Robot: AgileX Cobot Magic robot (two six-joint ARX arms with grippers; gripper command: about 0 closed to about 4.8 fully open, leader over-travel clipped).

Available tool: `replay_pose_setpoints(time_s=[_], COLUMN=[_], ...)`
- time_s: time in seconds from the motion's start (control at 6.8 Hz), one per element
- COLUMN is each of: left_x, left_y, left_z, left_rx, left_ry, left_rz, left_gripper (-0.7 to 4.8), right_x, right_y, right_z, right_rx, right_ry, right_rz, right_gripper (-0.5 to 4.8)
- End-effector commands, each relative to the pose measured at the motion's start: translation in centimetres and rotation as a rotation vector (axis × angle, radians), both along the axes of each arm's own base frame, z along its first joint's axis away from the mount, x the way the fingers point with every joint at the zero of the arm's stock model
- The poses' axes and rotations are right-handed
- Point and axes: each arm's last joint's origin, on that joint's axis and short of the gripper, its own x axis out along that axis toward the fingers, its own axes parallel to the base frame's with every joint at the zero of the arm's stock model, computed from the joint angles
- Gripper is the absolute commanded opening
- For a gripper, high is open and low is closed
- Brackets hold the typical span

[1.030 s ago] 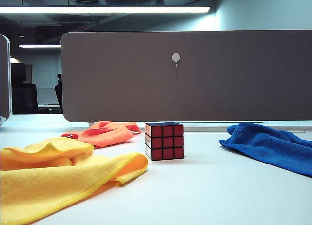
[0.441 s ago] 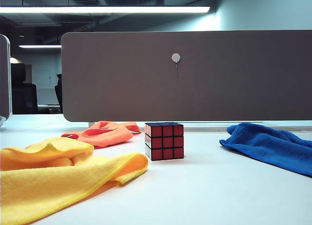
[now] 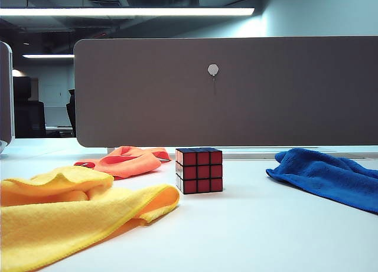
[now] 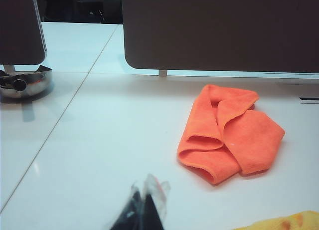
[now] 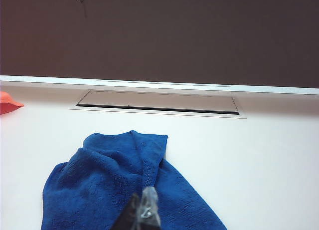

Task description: Pick up a rag that is the same color as the top surface of the Rubik's Cube and cover the cube with it.

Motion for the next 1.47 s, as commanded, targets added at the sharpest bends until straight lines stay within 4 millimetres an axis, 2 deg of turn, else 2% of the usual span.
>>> replay_pose_setpoints(time_s=[0.15, 0.29, 0.44, 0.59, 0.74, 0.88, 1.03, 1.18, 1.32, 1.47], left_x=[-0.3, -0.8, -0.9, -2.2, -2.9, -3.9, -4.7, -5.3, -5.3, -4.6], left_y=[-0.7, -0.8, -0.8, -1.0, -1.1, -1.2, -1.4, -1.6, -1.7, -1.9], left_z=[1.5, 3.2, 3.6, 6.5, 7.6, 9.2, 9.9, 10.8, 11.1, 13.2], left_rx=[0.011, -0.002, 0.0, -0.004, 0.0, -0.001, -0.001, -0.01, -0.014, -0.011], left_ry=[-0.089, -0.133, -0.144, -0.109, -0.106, -0.089, -0.068, -0.03, -0.015, 0.006], left_rz=[-0.243, -0.281, -0.281, -0.301, -0.336, -0.356, -0.412, -0.493, -0.529, -0.614], left_gripper=[-0.06, -0.05, -0.05, -0.06, -0.06, -0.05, -0.05, -0.05, -0.06, -0.05], right_x=[-0.3, -1.0, -1.2, -3.1, -3.6, -4.0, -3.8, -2.9, -2.5, -1.3], right_y=[0.0, 0.0, 0.0, 0.0, 0.0, 0.1, 0.2, 0.4, 0.5, 0.5], right_z=[2.1, 4.4, 4.8, 8.4, 9.4, 11.7, 13.5, 16.5, 17.1, 18.1], right_rx=[0.003, -0.001, -0.009, -0.06, -0.06, -0.08, -0.078, -0.074, -0.073, -0.064], right_ry=[-0.191, -0.194, -0.187, -0.119, -0.086, 0.017, 0.079, 0.104, 0.113, 0.218], right_rz=[0.005, 0.004, 0.002, -0.001, 0.002, 0.04, 0.059, 0.155, 0.169, 0.173], right_gripper=[-0.05, -0.05, -0.05, -0.05, -0.05, -0.05, -0.05, -0.05, -0.05, -0.05])
